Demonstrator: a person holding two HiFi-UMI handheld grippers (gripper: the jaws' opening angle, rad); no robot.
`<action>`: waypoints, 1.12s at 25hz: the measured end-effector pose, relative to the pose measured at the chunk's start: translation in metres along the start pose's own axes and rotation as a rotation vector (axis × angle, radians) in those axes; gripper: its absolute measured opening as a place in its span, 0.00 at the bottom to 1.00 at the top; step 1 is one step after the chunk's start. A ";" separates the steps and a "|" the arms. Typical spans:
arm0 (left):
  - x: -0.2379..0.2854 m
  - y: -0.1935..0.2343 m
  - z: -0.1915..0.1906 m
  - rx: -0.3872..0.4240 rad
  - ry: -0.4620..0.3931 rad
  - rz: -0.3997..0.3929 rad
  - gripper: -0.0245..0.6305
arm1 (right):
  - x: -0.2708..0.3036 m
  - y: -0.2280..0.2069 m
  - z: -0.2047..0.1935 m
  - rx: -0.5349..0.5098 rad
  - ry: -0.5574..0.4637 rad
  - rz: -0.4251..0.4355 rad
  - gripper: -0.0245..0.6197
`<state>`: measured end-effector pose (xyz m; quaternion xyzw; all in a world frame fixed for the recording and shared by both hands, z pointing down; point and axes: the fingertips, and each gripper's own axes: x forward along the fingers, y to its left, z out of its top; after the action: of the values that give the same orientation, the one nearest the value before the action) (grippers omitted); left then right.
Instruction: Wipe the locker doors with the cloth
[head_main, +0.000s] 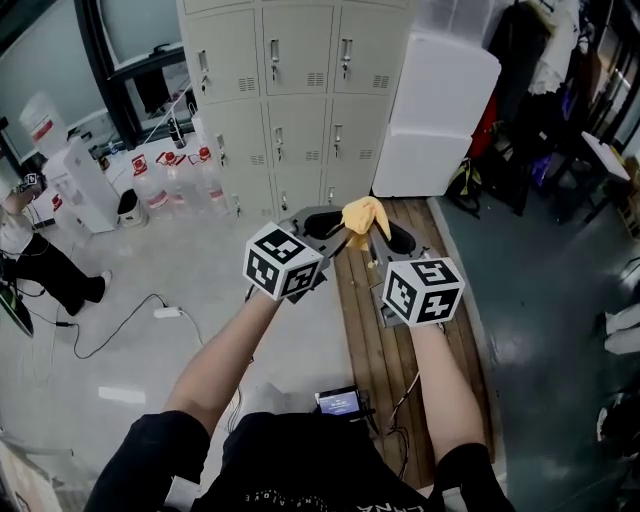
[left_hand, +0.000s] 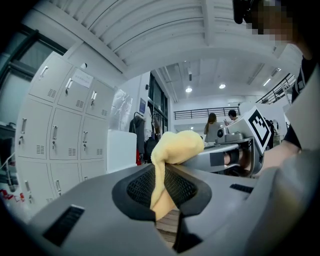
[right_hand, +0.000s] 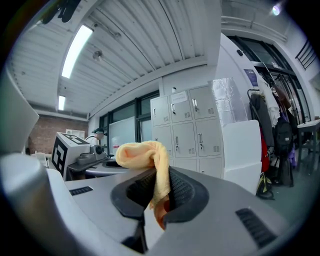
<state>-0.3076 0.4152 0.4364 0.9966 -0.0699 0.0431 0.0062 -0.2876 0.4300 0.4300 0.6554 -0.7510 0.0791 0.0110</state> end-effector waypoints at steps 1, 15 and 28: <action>0.002 0.001 0.000 -0.002 0.000 0.003 0.13 | 0.001 -0.002 0.000 -0.001 0.001 0.003 0.13; 0.040 0.108 -0.008 0.029 0.007 -0.008 0.13 | 0.110 -0.037 0.005 -0.009 0.022 0.009 0.13; 0.086 0.240 -0.012 0.054 0.022 -0.070 0.13 | 0.242 -0.081 0.018 0.005 0.043 -0.047 0.13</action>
<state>-0.2571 0.1663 0.4570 0.9977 -0.0339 0.0556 -0.0185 -0.2401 0.1798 0.4499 0.6712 -0.7347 0.0948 0.0272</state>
